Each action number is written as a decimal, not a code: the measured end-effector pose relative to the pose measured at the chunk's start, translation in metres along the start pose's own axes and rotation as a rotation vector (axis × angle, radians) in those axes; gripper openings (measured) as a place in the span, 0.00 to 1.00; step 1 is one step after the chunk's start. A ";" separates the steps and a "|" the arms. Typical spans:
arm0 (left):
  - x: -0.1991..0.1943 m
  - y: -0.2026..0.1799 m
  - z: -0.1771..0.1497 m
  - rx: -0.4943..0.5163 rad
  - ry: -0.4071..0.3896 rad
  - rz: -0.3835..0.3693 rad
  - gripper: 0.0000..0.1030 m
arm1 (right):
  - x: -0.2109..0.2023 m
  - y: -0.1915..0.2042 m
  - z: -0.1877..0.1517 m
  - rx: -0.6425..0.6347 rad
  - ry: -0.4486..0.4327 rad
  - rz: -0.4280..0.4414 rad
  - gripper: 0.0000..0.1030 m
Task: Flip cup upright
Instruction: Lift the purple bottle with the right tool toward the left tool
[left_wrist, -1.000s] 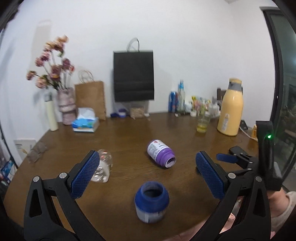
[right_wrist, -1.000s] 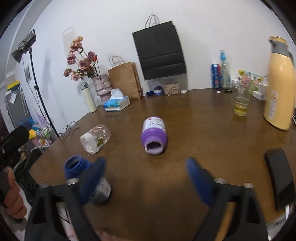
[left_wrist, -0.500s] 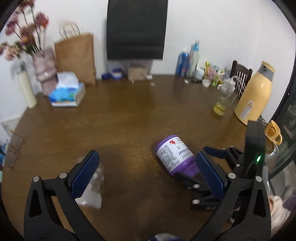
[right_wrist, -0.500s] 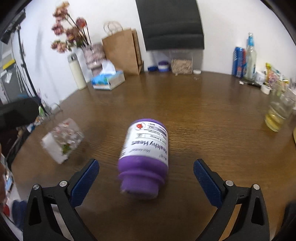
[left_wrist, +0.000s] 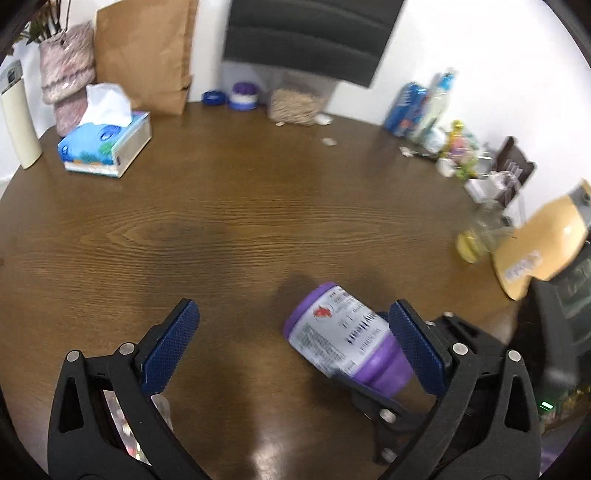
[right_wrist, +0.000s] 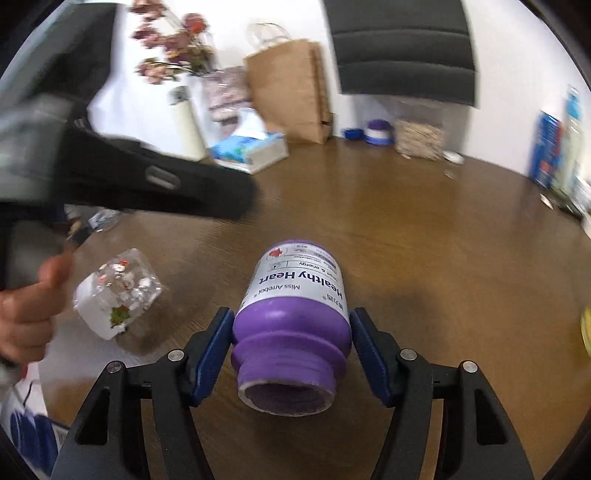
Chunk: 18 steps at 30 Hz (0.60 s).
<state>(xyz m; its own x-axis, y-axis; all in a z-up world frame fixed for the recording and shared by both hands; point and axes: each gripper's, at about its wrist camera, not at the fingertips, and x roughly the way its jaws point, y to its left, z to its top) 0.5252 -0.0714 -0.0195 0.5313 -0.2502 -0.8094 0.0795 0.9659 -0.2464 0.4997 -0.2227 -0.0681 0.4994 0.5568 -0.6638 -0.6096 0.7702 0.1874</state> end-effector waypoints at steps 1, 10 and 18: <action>0.006 0.002 0.002 -0.012 0.008 0.012 0.89 | 0.002 -0.003 0.002 -0.004 0.000 0.024 0.67; 0.060 0.003 0.011 -0.051 0.143 0.011 0.50 | 0.020 0.006 0.008 -0.118 0.066 0.082 0.67; 0.054 0.000 0.007 0.025 0.070 0.060 0.50 | 0.020 0.002 0.002 -0.109 0.053 0.055 0.82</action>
<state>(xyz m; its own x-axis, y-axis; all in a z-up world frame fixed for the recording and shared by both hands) 0.5596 -0.0846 -0.0598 0.4753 -0.1948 -0.8580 0.0703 0.9805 -0.1837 0.5098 -0.2095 -0.0801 0.4318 0.5782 -0.6922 -0.7003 0.6986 0.1467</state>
